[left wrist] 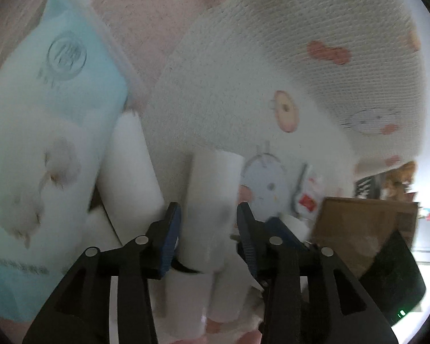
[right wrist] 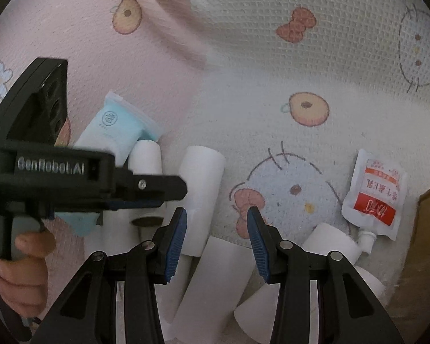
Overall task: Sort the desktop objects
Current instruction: 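Close both grippers on a white tube in the pile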
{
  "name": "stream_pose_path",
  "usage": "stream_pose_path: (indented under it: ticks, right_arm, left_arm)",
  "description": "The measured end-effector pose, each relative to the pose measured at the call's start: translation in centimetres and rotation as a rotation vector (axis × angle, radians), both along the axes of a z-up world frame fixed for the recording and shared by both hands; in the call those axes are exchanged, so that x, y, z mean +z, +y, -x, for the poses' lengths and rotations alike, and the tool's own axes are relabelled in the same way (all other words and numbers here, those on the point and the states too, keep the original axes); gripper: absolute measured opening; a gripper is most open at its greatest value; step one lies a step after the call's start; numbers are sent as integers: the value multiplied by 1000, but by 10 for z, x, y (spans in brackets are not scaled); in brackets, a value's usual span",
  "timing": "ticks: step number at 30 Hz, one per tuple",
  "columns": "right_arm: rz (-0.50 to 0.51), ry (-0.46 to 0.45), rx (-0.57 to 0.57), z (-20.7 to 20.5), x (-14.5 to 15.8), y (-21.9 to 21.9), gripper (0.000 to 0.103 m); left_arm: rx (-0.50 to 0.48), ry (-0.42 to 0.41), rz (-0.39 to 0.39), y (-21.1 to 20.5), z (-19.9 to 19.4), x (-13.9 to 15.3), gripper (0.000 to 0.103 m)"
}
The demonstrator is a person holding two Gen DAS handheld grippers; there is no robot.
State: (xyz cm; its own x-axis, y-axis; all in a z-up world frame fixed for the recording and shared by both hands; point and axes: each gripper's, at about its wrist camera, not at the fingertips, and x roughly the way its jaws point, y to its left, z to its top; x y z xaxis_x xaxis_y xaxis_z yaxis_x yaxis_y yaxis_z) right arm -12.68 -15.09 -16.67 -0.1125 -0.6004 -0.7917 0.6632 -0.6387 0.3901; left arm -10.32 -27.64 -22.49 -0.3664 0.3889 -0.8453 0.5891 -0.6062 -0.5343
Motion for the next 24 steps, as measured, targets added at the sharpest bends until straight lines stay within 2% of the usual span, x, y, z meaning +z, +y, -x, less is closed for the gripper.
stream_pose_path:
  ticks: [4, 5, 7, 9, 16, 19, 22, 24]
  right_arm:
    - [-52, -53, 6, 5, -12, -7, 40]
    - [-31, -78, -9, 8, -14, -6, 40]
    - [-32, -110, -26, 12, -17, -7, 40]
    - [-39, -100, -32, 15, -16, -9, 40]
    - [11, -178, -100, 31, -21, -7, 40]
    - [25, -173, -107, 29, -17, -7, 40]
    - [13, -144, -67, 23, -12, -14, 40]
    - [-22, -127, -49, 19, -14, -19, 41]
  left_arm:
    - [-81, -37, 35, 5, 18, -1, 44]
    - [-104, -61, 49, 7, 24, -4, 44]
    - [-105, -69, 46, 6, 27, -6, 45]
    - [-98, -68, 20, 2, 29, -9, 45]
    - [-12, 15, -52, -18, 32, -14, 45]
    - [14, 52, -113, -22, 38, -20, 45]
    - [-21, 87, -157, -14, 42, -18, 44]
    - [-28, 89, -167, -7, 41, -19, 38]
